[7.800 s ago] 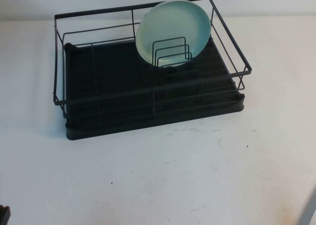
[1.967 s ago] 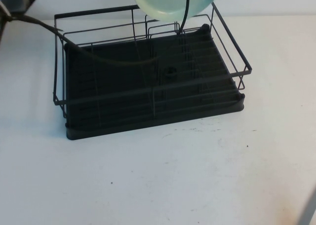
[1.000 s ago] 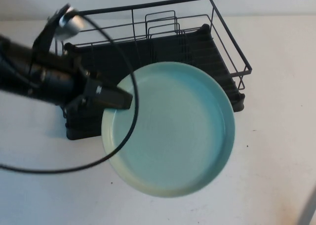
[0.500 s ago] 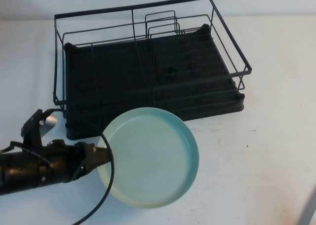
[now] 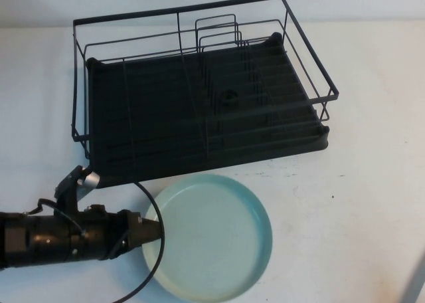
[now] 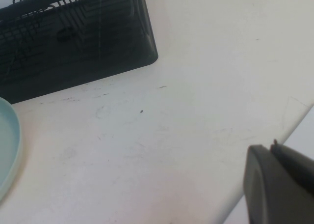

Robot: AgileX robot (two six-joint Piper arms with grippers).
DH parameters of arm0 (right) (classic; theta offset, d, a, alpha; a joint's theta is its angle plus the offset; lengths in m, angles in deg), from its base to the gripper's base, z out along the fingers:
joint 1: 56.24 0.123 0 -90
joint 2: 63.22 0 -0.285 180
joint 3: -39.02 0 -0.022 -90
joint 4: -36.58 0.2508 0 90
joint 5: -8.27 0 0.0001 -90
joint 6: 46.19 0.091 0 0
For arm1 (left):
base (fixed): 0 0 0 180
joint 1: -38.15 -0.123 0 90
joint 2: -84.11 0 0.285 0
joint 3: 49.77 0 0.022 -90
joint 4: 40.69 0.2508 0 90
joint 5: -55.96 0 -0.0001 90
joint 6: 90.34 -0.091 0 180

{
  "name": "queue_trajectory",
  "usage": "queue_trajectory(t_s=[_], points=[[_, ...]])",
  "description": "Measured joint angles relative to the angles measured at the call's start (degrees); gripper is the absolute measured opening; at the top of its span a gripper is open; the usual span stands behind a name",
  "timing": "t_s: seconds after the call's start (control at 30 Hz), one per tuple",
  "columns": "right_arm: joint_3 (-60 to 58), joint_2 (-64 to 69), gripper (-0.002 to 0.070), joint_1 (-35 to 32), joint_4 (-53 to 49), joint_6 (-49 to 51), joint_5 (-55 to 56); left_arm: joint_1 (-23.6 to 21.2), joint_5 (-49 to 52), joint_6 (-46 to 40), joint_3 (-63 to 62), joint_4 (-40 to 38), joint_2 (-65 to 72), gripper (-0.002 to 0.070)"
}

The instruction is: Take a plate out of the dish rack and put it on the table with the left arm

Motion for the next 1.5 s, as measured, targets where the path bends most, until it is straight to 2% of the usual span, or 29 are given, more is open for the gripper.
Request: queue_trajectory(t_s=[0.1,0.3,0.43,0.63,0.73,0.8,0.87,0.93,1.03,1.17,1.5], points=[[0.0,0.0,-0.002,0.0,0.0,0.0,0.0,0.0,1.42,-3.43,0.0,-0.12,0.49,0.0118],[0.0,0.0,-0.002,0.0,0.0,0.0,0.0,0.0,1.45,-7.8,-0.38,-0.24,0.59,0.0368],[0.0,0.0,-0.002,0.0,0.0,0.0,0.0,-0.15,1.09,-8.75,-2.1,-0.24,0.59,0.0413],[0.0,0.0,-0.002,0.0,0.0,0.0,0.0,-3.16,-0.88,-9.64,-5.65,4.19,-1.81,0.042],[0.0,0.0,-0.002,0.0,0.0,0.0,0.0,-5.56,-1.67,-9.64,-6.47,7.04,-5.14,0.0403],[0.0,0.0,-0.002,0.0,0.0,0.0,0.0,-7.02,-1.82,-9.64,-6.73,8.67,-8.48,0.0356],[0.0,0.0,-0.002,0.0,0.0,0.0,0.0,-8.4,-1.85,-9.54,-6.81,10.33,-12.2,0.0272],[0.0,0.0,-0.002,0.0,0.0,0.0,0.0,-9.5,-2.18,-9.29,-6.81,12.49,-16.93,0.014],[0.0,0.0,-0.002,0.0,0.0,0.0,0.0,-9.81,-3.39,-7.76,-6.81,16.64,-23.91,0.0041],[0.0,0.0,-0.002,0.0,0.0,0.0,0.0,-9.81,-4.03,-3.33,-6.81,22.92,-33.37,0.0007],[0.0,0.0,-0.002,0.0,0.0,0.0,0.0,-9.81,-4.32,11.91,-3.4,37.99,-54.67,0.0001]])
